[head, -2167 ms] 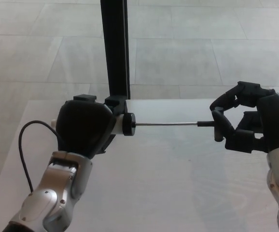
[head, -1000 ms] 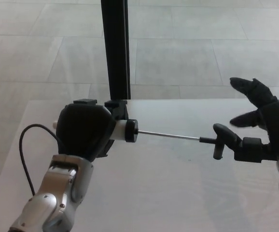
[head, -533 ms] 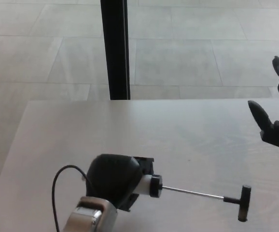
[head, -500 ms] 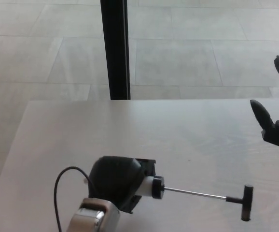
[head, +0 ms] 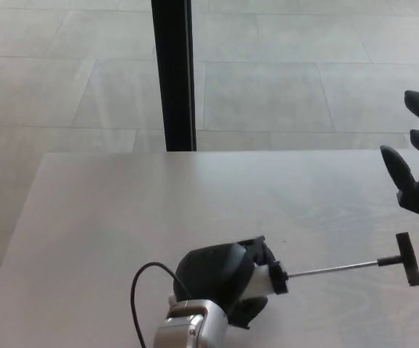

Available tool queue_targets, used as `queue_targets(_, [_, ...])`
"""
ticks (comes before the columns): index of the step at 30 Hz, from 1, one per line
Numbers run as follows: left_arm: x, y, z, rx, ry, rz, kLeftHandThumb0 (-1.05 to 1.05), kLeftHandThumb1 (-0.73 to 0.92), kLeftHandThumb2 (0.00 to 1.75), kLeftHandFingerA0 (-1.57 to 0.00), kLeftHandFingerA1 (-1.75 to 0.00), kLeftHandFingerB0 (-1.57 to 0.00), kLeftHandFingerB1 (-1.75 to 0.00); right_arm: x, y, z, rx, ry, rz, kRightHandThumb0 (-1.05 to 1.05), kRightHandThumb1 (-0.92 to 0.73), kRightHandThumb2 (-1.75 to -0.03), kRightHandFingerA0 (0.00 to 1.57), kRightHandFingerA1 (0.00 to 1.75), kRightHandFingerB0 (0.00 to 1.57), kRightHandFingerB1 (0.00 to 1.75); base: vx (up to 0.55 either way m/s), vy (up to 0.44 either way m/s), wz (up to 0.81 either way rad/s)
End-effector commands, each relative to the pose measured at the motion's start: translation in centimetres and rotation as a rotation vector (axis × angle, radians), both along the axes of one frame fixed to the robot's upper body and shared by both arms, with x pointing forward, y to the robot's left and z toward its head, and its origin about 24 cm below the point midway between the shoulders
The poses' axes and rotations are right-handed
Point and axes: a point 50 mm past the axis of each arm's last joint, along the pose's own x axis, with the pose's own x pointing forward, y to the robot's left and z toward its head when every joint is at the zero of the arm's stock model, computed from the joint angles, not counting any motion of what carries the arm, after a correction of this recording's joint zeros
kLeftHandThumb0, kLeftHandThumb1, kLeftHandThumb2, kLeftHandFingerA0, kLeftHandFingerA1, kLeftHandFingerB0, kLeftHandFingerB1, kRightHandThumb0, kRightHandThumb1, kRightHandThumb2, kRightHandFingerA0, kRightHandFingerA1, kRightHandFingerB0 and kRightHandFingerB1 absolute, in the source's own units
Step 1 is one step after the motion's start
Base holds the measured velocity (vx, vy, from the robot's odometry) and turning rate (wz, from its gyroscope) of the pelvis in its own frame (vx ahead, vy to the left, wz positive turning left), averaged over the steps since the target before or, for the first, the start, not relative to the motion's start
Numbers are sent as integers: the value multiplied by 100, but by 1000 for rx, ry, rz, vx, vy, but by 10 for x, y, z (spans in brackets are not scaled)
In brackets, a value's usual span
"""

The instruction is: The robot uses its left hand to lift the air pump kept on the middle of the desk and use the right hand to pull out the handle

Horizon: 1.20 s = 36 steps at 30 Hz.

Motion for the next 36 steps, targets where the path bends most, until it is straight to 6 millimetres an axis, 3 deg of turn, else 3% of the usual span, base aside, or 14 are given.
queue_targets(1, [-2, 36, -37, 73, 373, 204, -68, 68, 59, -19, -74, -16, -40, 0, -7, 6, 46, -83, -60, -59, -75, -62, 20, 39, 27, 30, 0, 0, 0])
queue_targets(8, [0, 44, -35, 199, 389, 160, -87, 56, 95, 0, -35, 0, -15, 1, -5, 7, 16, -75, -56, -63, -77, -62, 16, 43, 24, 29, 0, 0, 0])
queue_targets(9, [3, 45, -32, 258, 394, 142, -79, 69, 66, 0, -14, 0, -17, 1, -4, 7, 15, -77, -58, -64, -76, -63, 40, 91, 21, 29, 0, 0, 0])
queue_targets(11, [6, 46, -27, 252, 393, 121, -89, 58, 95, 0, -26, 0, -8, 2, -5, 9, 8, -77, -55, -64, -77, -63, 34, 67, 18, 29, 0, 0, 0])
queue_targets(12, [8, 47, -23, 254, 388, 100, -91, 58, 95, 0, -22, 0, -5, 2, -5, 9, 1, -76, -53, -35, -52, -107, 4, 54, 0, 48, 0, 0, 0])
queue_targets(14, [10, 49, -20, 268, 371, 80, -90, 57, 94, 0, -21, -2, -7, 3, -6, 9, -9, -74, -51, -65, -79, -65, 9, 41, 17, 28, 0, 0, 0])
queue_targets(16, [12, 51, -16, 298, 338, 60, -90, 58, 95, 0, -21, -2, -8, 3, -6, 9, -7, -69, -51, -36, -51, -107, 4, 53, 0, 48, 0, 0, 0])
queue_targets(17, [14, 54, -11, 308, 293, 41, -89, 56, 93, 0, -21, -9, -12, 4, -6, 9, -4, -71, -48, -66, -77, -63, 12, 68, 17, 28, 0, 0, 0])
queue_targets(20, [18, 62, 6, 260, 204, 16, -85, 55, 91, 0, -20, -2, -11, 4, -7, 9, -1, -81, -48, -68, -77, -63, 28, 64, 17, 28, 0, 0, 0])
queue_targets(24, [34, 89, 61, 11, 69, 1, -93, 65, 96, 0, -11, 0, 0, 4, -17, 9, 10, -68, -57, -74, -60, -96, 3, 38, 9, 38, 0, 0, 0])
queue_targets(26, [38, 96, 78, -98, 32, 11, -74, 78, 64, 0, -17, 0, -16, 3, -20, 9, 9, -66, -51, -70, -78, -63, 3, 34, 15, 28, 0, 0, 3])
queue_targets(27, [42, 113, 108, -259, -81, 5, -81, 60, 96, 0, -28, 0, -15, 3, -27, 9, 5, -49, -63, -74, -61, -97, 1, 31, 9, 34, 0, 0, 0])
queue_targets(34, [36, 165, 180, -669, -252, 17, -76, 76, 63, 0, -16, 0, -25, -2, -52, 9, -34, -35, -102, -67, -81, -64, 4, 30, 12, 26, 0, 0, 0])
queue_targets(36, [10, 228, 223, -837, -412, 127, -86, 68, 107, 0, -19, -2, -13, -19, -87, 11, 18, -23, -170, -76, -60, -98, 1, 33, 9, 37, 0, 0, 0])
